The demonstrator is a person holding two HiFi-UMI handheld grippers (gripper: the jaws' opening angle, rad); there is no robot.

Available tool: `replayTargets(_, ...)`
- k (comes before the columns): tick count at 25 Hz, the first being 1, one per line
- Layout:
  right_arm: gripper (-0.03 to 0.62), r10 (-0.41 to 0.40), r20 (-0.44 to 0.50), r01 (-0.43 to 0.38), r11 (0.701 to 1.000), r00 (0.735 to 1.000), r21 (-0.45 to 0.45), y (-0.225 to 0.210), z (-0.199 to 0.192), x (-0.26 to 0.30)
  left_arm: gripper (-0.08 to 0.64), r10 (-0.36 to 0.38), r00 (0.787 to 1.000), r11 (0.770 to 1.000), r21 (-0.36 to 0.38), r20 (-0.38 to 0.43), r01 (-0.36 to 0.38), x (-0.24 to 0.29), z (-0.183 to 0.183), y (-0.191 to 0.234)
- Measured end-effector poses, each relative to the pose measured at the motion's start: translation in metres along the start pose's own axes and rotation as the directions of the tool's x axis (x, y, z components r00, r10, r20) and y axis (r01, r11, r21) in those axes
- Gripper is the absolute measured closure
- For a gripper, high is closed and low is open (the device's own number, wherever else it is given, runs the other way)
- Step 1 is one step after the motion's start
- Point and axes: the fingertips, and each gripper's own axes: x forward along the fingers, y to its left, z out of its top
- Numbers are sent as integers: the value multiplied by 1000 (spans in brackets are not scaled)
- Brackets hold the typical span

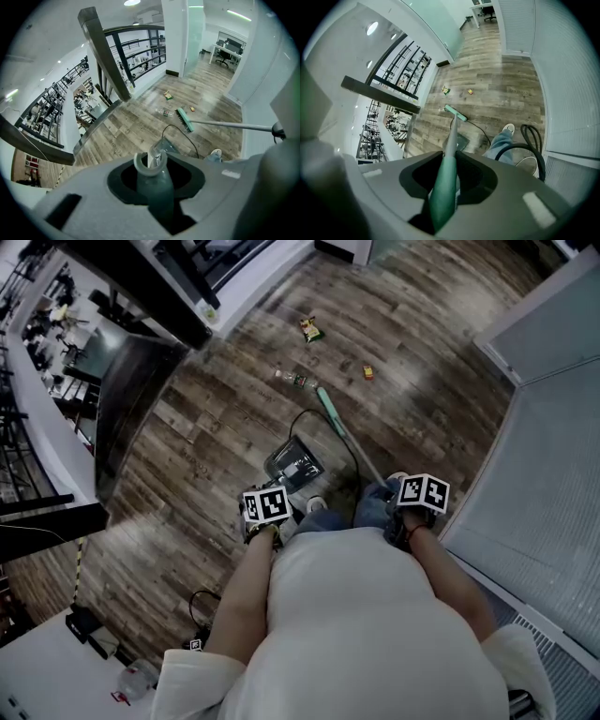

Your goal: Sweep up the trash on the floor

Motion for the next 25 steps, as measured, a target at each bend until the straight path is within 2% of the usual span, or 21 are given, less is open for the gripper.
replayTargets(14,495,0,26,-1,1000,1000,23,-3,-4,-7,466,-16,1000,1000,22,5,16,-1,-6,1)
replayTargets(25,495,6,68,-10,998,998,57,-10,9,-17,466,-11,1000,1000,22,0,11,0,-3,-3)
